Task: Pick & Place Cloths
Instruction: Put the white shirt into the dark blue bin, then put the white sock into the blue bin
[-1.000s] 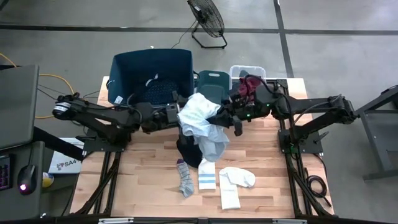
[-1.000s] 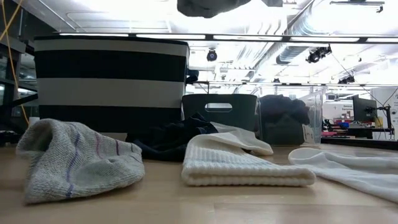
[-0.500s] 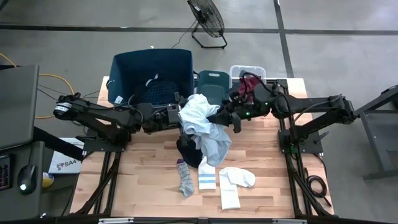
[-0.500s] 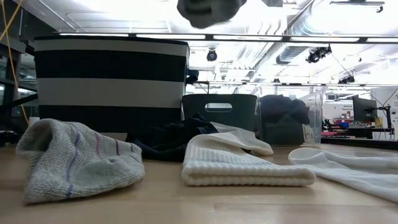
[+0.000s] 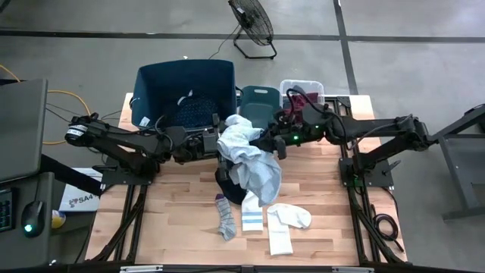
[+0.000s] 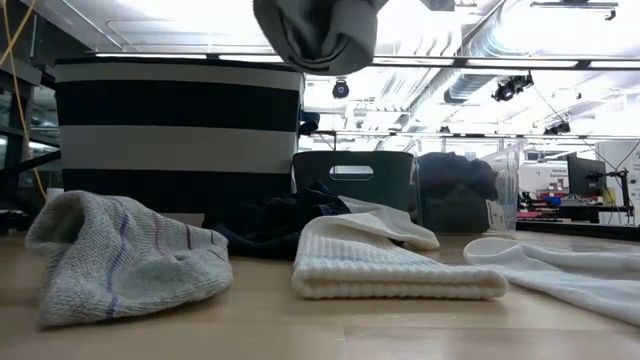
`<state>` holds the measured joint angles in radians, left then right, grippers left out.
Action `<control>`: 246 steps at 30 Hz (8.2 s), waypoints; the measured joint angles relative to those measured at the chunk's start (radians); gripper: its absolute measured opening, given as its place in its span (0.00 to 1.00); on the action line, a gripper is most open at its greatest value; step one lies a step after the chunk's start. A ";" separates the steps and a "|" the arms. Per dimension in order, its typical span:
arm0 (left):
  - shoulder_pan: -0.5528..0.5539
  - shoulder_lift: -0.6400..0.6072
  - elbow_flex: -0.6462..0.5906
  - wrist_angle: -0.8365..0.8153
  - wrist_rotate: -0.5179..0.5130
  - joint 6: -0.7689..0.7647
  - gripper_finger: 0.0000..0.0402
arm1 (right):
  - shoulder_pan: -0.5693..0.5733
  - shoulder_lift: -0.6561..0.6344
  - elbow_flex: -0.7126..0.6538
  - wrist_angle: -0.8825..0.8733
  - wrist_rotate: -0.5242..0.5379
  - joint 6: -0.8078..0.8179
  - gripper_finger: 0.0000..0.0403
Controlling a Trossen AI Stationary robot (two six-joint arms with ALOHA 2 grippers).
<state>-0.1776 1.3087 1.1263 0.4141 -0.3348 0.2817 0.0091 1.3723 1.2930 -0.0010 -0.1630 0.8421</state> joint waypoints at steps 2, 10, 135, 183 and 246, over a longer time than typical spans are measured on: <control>0.000 0.000 0.000 -0.002 0.000 0.000 0.70 | 0.000 0.005 0.000 0.005 -0.007 0.002 0.07; -0.001 -0.005 0.002 -0.009 -0.038 -0.007 0.32 | -0.001 0.019 -0.002 0.027 -0.012 0.004 0.07; 0.904 -0.441 0.001 -1.213 0.424 -0.539 0.87 | 0.011 -0.194 0.000 -0.588 0.174 0.101 0.53; 0.883 -0.605 -0.015 -1.285 0.852 -0.477 0.87 | 0.574 0.566 0.000 -0.723 0.236 -0.010 0.53; 0.426 -0.853 -0.379 -0.863 0.564 -0.654 0.87 | 0.286 0.167 0.052 -0.887 0.323 -0.077 0.01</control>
<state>0.2481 0.4557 0.7475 -0.4488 0.2287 -0.3725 0.2952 1.5392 1.3446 -0.8883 0.1600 0.7650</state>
